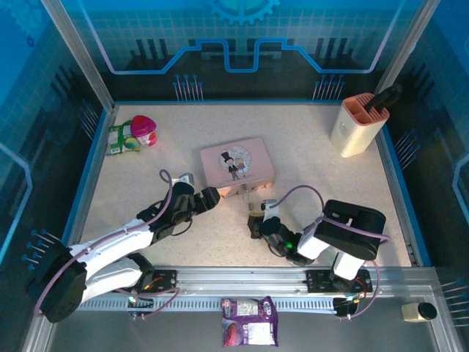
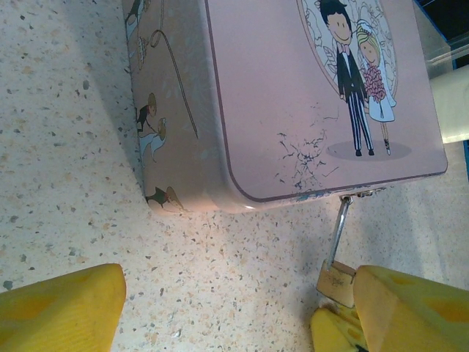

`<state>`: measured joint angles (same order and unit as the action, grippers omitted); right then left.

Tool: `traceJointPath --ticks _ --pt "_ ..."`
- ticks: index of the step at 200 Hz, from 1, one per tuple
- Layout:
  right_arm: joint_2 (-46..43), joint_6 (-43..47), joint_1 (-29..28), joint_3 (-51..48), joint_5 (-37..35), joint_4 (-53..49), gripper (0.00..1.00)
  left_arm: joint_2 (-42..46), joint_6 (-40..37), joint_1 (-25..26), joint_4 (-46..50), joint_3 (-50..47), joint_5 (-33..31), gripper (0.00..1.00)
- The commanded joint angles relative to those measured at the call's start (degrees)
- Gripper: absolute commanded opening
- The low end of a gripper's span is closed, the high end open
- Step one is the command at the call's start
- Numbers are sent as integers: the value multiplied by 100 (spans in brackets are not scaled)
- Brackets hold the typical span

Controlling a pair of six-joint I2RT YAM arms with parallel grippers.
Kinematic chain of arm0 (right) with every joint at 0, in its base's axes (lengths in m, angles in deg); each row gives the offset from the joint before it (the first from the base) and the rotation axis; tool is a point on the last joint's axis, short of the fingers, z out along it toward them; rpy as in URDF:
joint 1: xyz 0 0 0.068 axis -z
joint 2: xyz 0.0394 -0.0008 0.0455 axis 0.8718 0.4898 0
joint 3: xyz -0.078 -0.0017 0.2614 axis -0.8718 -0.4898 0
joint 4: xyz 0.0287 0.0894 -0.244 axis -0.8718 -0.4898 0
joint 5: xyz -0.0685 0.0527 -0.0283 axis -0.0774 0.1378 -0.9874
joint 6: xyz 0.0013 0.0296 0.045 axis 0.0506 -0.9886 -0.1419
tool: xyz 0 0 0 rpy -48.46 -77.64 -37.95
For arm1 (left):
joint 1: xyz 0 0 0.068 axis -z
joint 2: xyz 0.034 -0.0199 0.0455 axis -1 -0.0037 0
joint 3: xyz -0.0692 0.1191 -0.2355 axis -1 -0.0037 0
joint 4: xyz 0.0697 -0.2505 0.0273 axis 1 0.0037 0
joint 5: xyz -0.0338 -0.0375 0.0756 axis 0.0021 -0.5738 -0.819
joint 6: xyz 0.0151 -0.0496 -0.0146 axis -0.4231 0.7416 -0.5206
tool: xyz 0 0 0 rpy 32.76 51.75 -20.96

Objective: Unlock a padlock with a key

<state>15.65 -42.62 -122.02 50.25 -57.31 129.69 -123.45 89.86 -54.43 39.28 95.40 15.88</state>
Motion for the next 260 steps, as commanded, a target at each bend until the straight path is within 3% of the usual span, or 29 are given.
traceJointPath --ticks 1,25,46,124,143,173,260 --pt "126 -132 52 -166 41 309 27 75 -179 -80 -53 59 27 82" --pt "2 30 100 -282 92 443 37 56 -206 -147 -86 65 45 82" --pt "-298 -61 396 -393 513 259 38 2 -307 -229 -73 132 53 83" --pt "-1900 351 1802 288 2691 -2244 39 -608 -845 -754 -189 606 549 85" --pt "-1890 464 2219 595 3526 -2613 38 -765 -939 -868 -252 702 681 85" --pt "-1665 748 2437 983 4177 -2824 37 -1144 -1090 -1033 -289 930 989 85" --pt "-848 1169 2730 1490 4596 -2856 33 -1726 -1165 -1188 -416 1172 1327 85"
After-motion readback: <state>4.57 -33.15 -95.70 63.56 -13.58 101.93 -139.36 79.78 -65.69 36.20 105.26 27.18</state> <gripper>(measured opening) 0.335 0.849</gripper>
